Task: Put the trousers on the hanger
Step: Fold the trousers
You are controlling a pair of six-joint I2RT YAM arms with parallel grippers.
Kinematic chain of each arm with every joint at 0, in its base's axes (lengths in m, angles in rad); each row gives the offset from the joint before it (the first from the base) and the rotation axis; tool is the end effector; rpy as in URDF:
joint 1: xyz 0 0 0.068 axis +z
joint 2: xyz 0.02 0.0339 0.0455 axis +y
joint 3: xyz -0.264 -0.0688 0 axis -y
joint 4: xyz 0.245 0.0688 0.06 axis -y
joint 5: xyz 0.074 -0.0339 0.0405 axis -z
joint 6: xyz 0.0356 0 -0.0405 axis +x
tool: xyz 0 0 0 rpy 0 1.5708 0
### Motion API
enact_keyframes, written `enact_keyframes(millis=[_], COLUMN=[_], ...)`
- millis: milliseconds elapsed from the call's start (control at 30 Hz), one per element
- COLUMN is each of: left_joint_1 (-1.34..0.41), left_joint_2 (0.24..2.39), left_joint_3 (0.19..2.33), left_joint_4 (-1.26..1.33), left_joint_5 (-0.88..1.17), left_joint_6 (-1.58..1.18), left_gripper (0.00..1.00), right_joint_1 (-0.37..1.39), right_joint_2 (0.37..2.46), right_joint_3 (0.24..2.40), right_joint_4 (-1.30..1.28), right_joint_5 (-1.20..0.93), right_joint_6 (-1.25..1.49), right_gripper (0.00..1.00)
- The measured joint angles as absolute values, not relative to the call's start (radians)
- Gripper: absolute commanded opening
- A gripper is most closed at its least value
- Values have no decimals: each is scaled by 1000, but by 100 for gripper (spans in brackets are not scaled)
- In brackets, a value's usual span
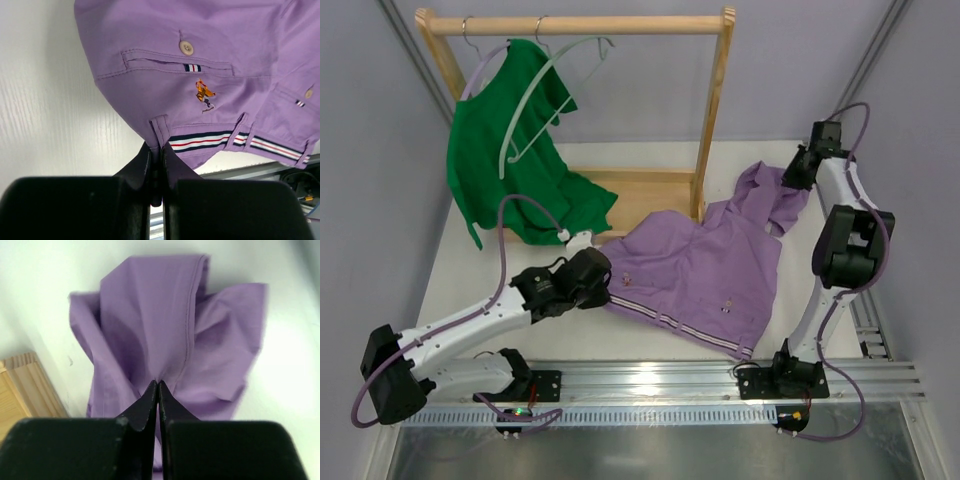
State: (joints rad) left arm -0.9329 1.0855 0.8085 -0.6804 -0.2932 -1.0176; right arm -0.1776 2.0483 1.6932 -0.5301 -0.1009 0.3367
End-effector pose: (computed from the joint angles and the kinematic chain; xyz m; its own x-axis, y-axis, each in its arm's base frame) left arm 0.1340 -0.1635 0.2494 -0.8259 -0.2536 -0.5035 -0.0623 0.9287 -0.3656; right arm 0.4546 -0.0779 0.2343 -0.6818 0.4563 -0.5718 0.3584 0.8897 0.2828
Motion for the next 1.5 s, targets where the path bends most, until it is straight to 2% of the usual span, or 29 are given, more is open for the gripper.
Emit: enact_keyframes(millis=[133, 333, 533, 700, 967, 1000, 1033, 1067, 1167, 1300, 1400, 1500], left_joint_1=[-933, -933, -933, -913, -842, -832, -822, -815, -802, -802, -802, -802], left_joint_2=[1085, 1085, 1103, 1099, 1091, 1088, 1084, 1080, 1064, 1045, 1040, 1040], left_joint_3=[889, 933, 993, 1001, 1001, 1001, 1001, 1001, 1001, 1000, 996, 986], left_joint_4=[-722, -765, -867, -912, -945, -949, -952, -953, -953, -933, -911, -884], left_joint_5=[-345, -381, -463, -503, -512, -513, -513, -513, -506, -467, -433, -396], left_joint_6=[-1000, -978, -953, -940, -912, -908, -903, -899, -880, -856, -841, -824], left_gripper=[1, 0, 0, 0, 0, 0, 0, 0, 0, 0, 0, 0], right_joint_1=[-257, -345, -340, -367, -511, -522, -531, -537, -546, -523, -427, -283], right_joint_2=[1871, 1497, 1365, 1292, 1114, 1092, 1068, 1050, 1032, 1039, 1049, 1166], right_joint_3=[1620, 1332, 1110, 1101, 1096, 1090, 1082, 1079, 1085, 1094, 1096, 1179], right_joint_4=[-609, -659, -701, -749, -772, -774, -776, -780, -781, -728, -636, -579], right_joint_5=[10, 140, 200, 298, 372, 379, 381, 376, 294, 51, -75, -193], right_joint_6=[367, 425, 483, 530, 554, 554, 554, 556, 532, 488, 465, 418], right_gripper=[4, 4, 4, 4, 4, 7, 25, 37, 57, 66, 68, 70])
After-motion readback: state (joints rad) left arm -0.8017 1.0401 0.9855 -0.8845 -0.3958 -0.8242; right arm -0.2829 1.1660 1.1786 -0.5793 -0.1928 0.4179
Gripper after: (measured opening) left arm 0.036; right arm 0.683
